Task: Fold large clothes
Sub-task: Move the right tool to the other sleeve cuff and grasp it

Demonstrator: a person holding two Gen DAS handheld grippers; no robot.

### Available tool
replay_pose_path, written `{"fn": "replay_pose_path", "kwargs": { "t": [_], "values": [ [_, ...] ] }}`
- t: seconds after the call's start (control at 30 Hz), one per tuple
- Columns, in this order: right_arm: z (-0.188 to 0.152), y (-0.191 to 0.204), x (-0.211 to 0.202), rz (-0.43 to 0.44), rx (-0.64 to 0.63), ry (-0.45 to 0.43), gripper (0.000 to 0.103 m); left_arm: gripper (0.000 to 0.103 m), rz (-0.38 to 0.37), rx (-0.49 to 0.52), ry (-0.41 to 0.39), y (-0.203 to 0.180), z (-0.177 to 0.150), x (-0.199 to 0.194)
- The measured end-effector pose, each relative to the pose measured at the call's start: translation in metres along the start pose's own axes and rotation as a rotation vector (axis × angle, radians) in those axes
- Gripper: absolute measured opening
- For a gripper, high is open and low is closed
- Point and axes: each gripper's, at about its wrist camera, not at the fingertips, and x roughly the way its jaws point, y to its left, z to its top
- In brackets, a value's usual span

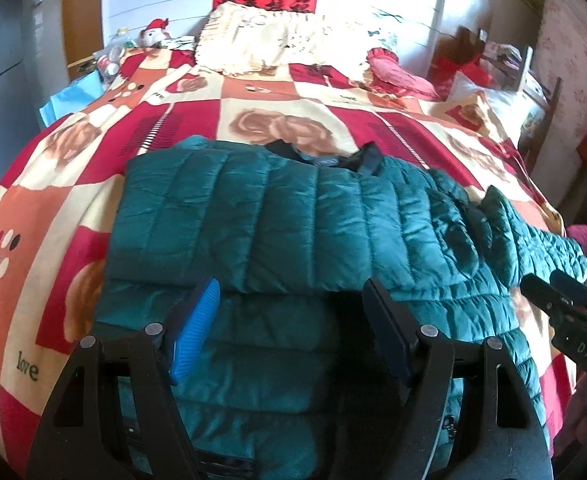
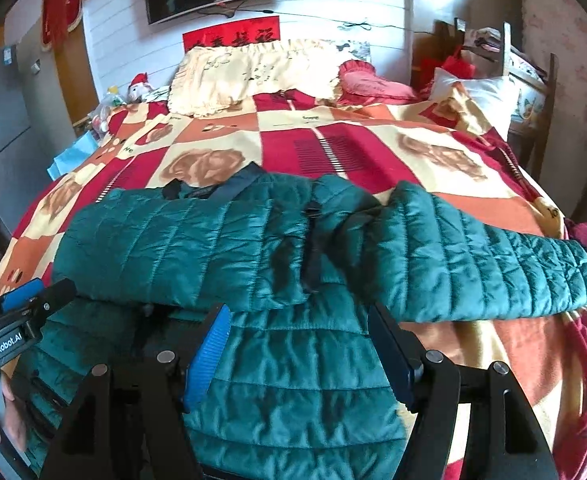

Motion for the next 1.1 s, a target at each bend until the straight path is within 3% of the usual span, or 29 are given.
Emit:
{"fn": "replay_pose_path", "kwargs": {
  "t": [0.53, 0.83, 1.1],
  "values": [
    [-0.002, -0.097, 0.007, -0.098, 0.116, 0.024, 0.071, 0.074, -0.045, 0.052, 0.034, -0.049, -0.005, 0.015],
    [0.002, -0.220, 0.025, -0.233, 0.338, 0.041, 0.071, 0.074, -0.044, 0.030, 0.074, -0.040, -0.011, 0.032],
    [-0.009, -0.316, 0.025, -0.285, 0.574, 0.017, 0.071, 0.074, -0.040, -0.003, 0.096, -0.026, -0.015, 0.045]
  ]
}}
